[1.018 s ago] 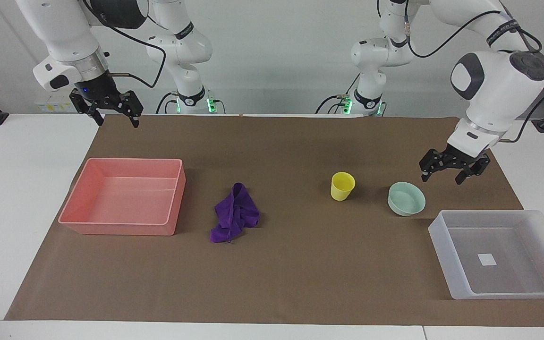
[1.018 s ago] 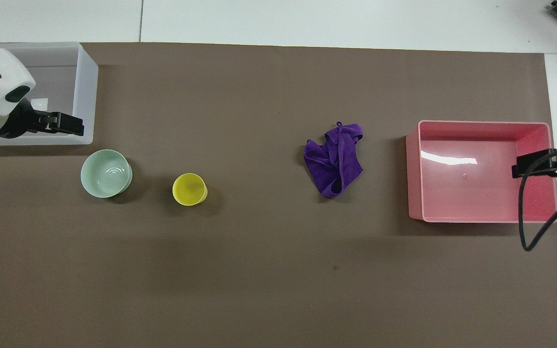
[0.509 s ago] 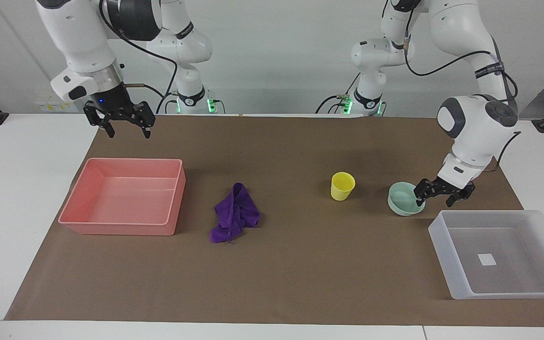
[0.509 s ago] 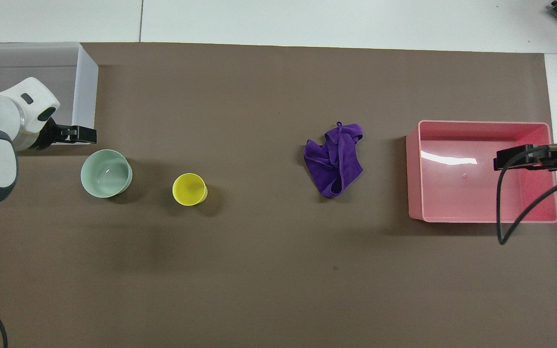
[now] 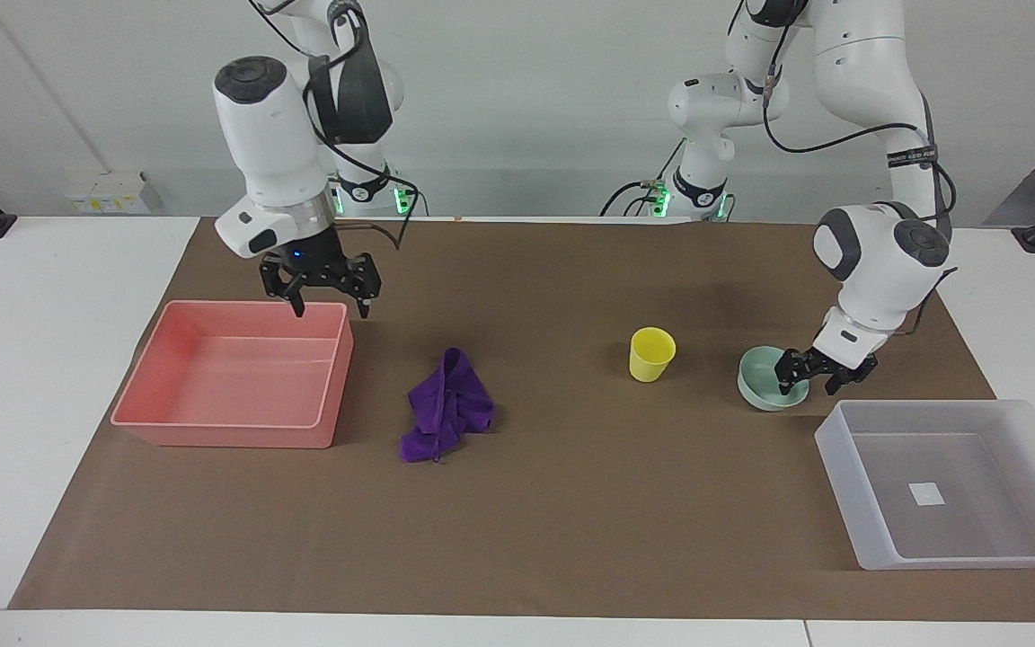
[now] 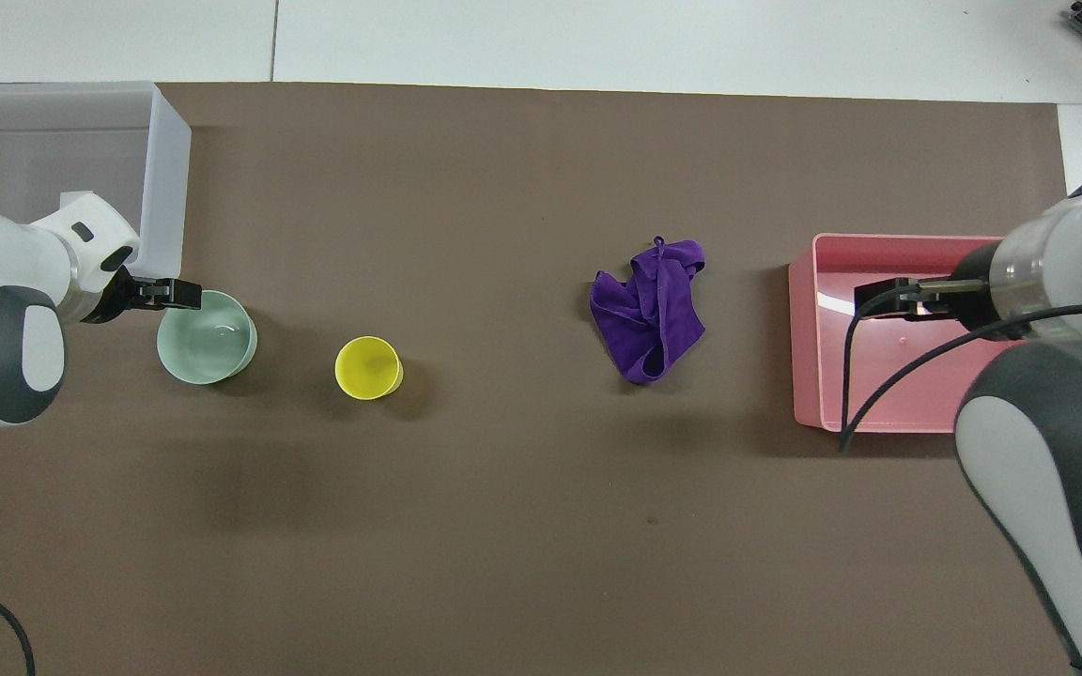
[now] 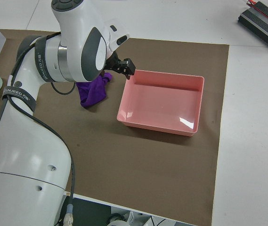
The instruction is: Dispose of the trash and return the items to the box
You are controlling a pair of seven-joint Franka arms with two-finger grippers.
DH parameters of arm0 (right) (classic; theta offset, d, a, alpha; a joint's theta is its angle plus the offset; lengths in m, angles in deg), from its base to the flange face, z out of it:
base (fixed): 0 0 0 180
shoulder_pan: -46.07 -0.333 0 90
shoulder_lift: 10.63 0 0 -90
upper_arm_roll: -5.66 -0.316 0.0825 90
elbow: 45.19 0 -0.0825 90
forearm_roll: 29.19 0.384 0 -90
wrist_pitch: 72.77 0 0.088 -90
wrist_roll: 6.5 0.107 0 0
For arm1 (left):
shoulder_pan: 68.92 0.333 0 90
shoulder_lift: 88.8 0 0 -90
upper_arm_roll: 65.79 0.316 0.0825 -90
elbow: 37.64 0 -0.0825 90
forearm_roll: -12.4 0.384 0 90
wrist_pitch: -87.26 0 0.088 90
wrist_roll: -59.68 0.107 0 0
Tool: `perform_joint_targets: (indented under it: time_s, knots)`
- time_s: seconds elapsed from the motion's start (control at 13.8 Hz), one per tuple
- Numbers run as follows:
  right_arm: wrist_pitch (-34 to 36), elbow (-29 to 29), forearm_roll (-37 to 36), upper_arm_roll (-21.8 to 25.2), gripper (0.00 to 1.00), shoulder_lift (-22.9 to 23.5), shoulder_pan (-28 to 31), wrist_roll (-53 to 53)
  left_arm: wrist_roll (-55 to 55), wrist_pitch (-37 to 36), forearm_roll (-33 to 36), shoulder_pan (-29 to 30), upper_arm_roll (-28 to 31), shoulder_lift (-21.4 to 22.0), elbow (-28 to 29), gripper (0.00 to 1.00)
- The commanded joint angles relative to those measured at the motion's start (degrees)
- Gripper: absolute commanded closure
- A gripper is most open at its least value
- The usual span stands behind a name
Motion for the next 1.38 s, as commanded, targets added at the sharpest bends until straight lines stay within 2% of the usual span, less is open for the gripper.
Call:
perform_joint_targets:
  time_s: [0.0,0.07,0.36,0.65,0.8,1.02,1.31]
  knots:
    - [-5.1,-0.2,1.0,0.2,0.00,4.5,-1.3,2.1,0.2,1.8,0.3,1.5,-0.6,0.2,1.6,0.70]
    - [-6.1,-0.2,1.0,0.2,0.00,5.4,-1.4,2.1,0.2,1.7,0.3,1.5,-0.6,0.4,1.9,1.00]
    - [-11.9,-1.8,2.4,-1.1,0.00,11.8,-2.3,3.2,0.3,0.4,0.3,1.8,-0.9,0.9,2.4,1.00]
    - [-13.5,-6.4,5.1,-3.4,0.00,18.0,-2.7,3.9,0.2,-3.0,0.3,1.6,-0.9,5.0,1.1,1.00]
    - [-15.5,-7.7,4.9,-4.0,0.00,20.8,-2.9,4.3,0.2,-6.7,0.1,1.8,-0.9,5.9,-2.4,1.00]
    - [-18.0,-7.3,4.2,-4.1,0.00,23.1,-4.9,4.3,0.4,-12.8,0.1,2.1,-0.8,4.4,-11.7,1.00]
    - [-20.3,-5.3,3.9,-4.1,0.00,24.8,-5.4,3.3,0.4,-9.2,-0.5,2.6,-0.5,0.4,-18.7,1.00]
